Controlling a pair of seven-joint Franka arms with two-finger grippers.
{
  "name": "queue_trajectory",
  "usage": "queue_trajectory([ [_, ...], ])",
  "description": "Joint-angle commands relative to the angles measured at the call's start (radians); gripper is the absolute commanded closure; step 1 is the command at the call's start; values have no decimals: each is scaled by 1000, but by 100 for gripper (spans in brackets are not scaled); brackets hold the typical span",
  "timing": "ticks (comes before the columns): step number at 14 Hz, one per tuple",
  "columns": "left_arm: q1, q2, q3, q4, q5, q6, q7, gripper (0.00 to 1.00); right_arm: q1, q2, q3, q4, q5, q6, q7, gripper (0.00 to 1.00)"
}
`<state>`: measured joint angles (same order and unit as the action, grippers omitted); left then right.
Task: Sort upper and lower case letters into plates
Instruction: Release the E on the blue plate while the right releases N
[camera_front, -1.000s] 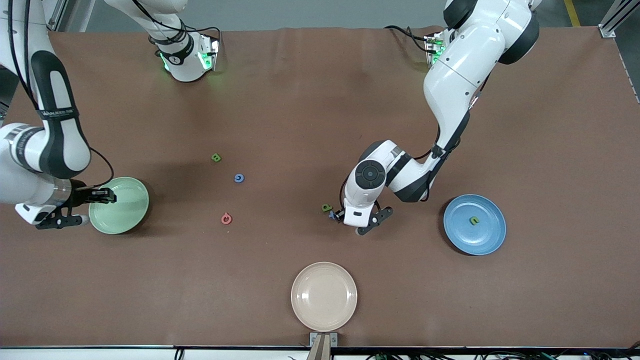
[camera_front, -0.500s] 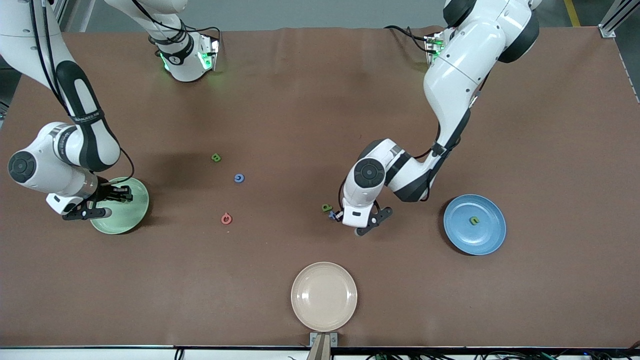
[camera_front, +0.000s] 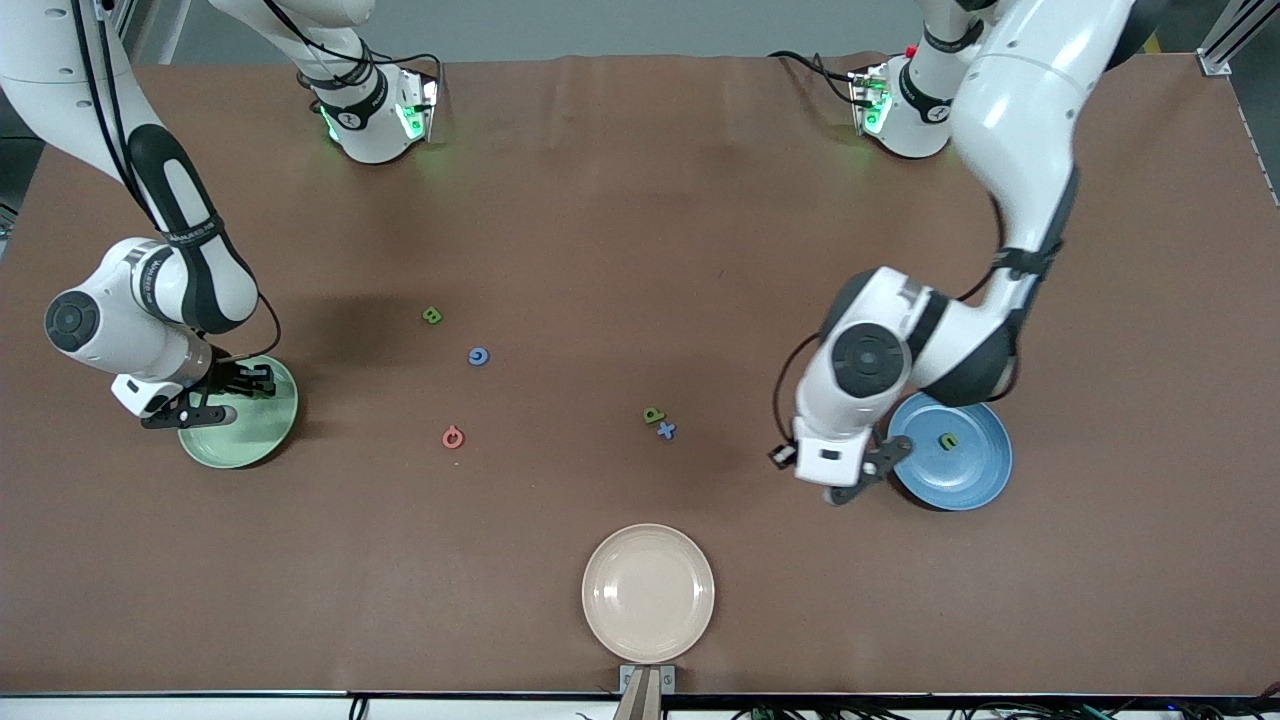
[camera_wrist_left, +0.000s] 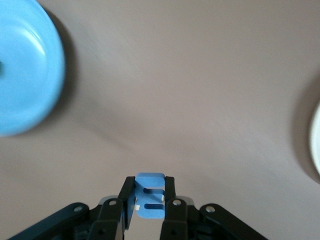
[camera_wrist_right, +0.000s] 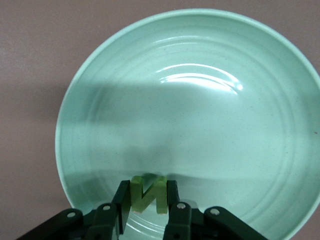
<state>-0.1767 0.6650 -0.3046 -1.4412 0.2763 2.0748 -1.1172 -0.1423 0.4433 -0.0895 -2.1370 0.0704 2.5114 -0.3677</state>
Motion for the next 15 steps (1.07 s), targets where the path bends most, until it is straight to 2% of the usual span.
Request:
queue_trajectory([
  [1, 109, -96, -4, -151, 17, 10, 155, 100, -7, -32, 13, -20, -12, -2, 15, 17],
  [4, 218, -119, -10, -241, 118, 39, 241, 100, 9, -52, 17, 14, -11, -63, 21, 3],
  [8, 310, -107, -8, -330, 132, 180, 306, 97, 136, -90, 20, 37, -9, -121, 269, 3],
  [9, 330, -102, -10, -343, 133, 209, 310, 91, 173, -89, 20, 37, -9, -121, 339, 2],
  [10, 341, -87, -10, -340, 132, 217, 309, 65, 206, -83, 20, 45, -9, -118, 401, 2],
  [11, 342, -81, -10, -337, 130, 219, 307, 26, 233, -78, 22, 61, -8, -120, 442, 2],
  [12, 345, -82, -10, -335, 130, 220, 298, 0, 266, -71, 22, 86, -1, -120, 487, 2],
  [15, 338, -97, -25, -332, 116, 211, 251, 0, 375, 14, 20, 187, 0, -120, 702, 2],
])
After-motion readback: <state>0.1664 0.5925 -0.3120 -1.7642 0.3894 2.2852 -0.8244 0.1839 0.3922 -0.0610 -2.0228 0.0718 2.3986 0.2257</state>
